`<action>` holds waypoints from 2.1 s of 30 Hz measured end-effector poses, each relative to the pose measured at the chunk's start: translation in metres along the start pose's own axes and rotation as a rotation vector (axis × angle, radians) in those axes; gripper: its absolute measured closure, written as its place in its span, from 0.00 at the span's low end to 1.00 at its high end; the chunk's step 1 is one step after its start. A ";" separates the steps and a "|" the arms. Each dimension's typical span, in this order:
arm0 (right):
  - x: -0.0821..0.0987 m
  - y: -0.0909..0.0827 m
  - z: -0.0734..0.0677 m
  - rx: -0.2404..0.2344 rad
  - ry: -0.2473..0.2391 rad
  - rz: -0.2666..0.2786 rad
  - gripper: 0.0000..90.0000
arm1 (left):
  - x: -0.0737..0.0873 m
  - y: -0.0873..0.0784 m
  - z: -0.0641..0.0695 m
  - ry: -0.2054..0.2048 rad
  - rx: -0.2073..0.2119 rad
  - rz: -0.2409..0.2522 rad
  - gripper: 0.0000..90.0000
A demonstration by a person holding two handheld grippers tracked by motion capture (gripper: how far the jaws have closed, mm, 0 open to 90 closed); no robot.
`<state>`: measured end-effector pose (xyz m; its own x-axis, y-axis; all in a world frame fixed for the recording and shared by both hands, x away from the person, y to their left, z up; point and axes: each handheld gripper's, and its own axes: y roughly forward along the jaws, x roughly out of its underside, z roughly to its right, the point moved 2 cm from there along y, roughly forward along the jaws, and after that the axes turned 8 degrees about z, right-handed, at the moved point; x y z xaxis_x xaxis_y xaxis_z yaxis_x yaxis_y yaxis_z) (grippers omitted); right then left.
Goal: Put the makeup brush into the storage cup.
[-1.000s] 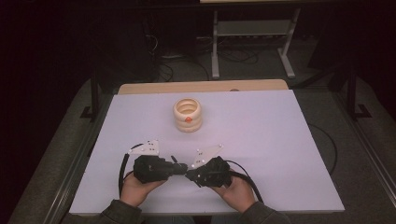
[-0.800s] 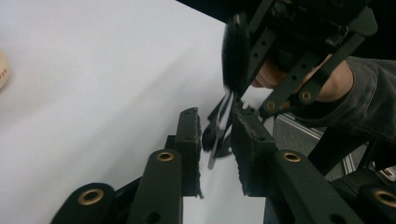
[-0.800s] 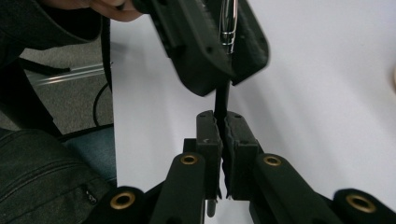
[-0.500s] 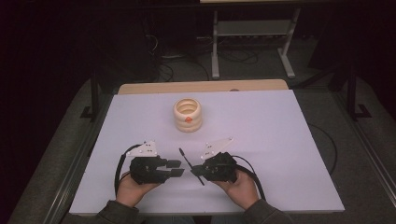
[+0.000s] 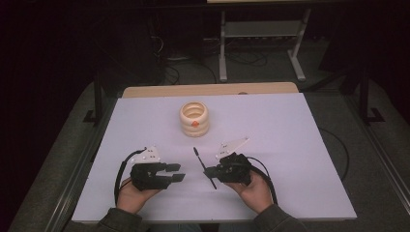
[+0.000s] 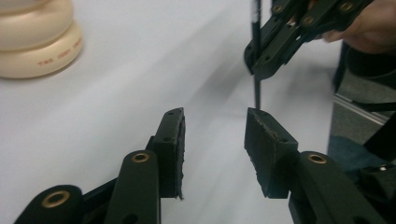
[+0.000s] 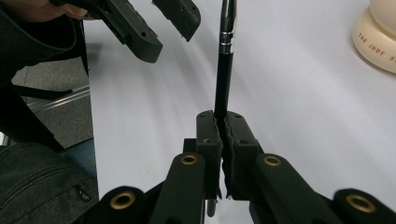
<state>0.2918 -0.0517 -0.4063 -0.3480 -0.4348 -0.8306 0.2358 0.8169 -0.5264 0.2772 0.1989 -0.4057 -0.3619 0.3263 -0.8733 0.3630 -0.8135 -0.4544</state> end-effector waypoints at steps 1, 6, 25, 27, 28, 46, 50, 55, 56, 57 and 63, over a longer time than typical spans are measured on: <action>0.000 0.000 0.000 0.000 0.004 -0.002 0.94 | 0.001 0.000 -0.001 0.000 -0.012 -0.003 0.63; -0.001 -0.002 0.009 -0.012 0.028 -0.007 0.94 | 0.006 -0.003 -0.007 -0.008 -0.054 -0.013 0.59; -0.020 -0.018 0.043 -0.008 0.110 0.003 0.94 | 0.012 -0.010 -0.015 -0.007 -0.094 -0.025 0.51; -0.024 -0.019 0.046 -0.011 0.121 0.005 0.94 | 0.012 -0.010 -0.016 -0.012 -0.097 -0.021 0.51; -0.026 -0.020 0.047 -0.005 0.124 0.001 0.94 | 0.012 -0.010 -0.017 -0.003 -0.098 -0.023 0.51; -0.056 -0.027 0.069 0.010 0.156 0.036 0.94 | 0.013 -0.013 -0.019 -0.016 -0.099 -0.012 0.50; -0.063 -0.029 0.074 0.017 0.162 0.045 0.94 | 0.013 -0.013 -0.019 -0.018 -0.097 -0.012 0.50; -0.070 -0.031 0.078 0.030 0.161 0.044 0.94 | 0.013 -0.014 -0.019 -0.023 -0.096 -0.009 0.50; -0.072 -0.031 0.080 0.033 0.160 0.041 0.94 | 0.013 -0.014 -0.019 -0.026 -0.097 -0.009 0.50; -0.073 -0.031 0.080 0.034 0.163 0.044 0.94 | 0.013 -0.014 -0.019 -0.028 -0.098 -0.009 0.50; -0.079 -0.031 0.085 0.038 0.168 0.055 0.94 | 0.013 -0.015 -0.019 -0.027 -0.099 0.000 0.49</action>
<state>0.3885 -0.0751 -0.3398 -0.4797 -0.3181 -0.8177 0.2913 0.8214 -0.4904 0.2838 0.2243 -0.4137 -0.3839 0.3121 -0.8690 0.4457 -0.7616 -0.4704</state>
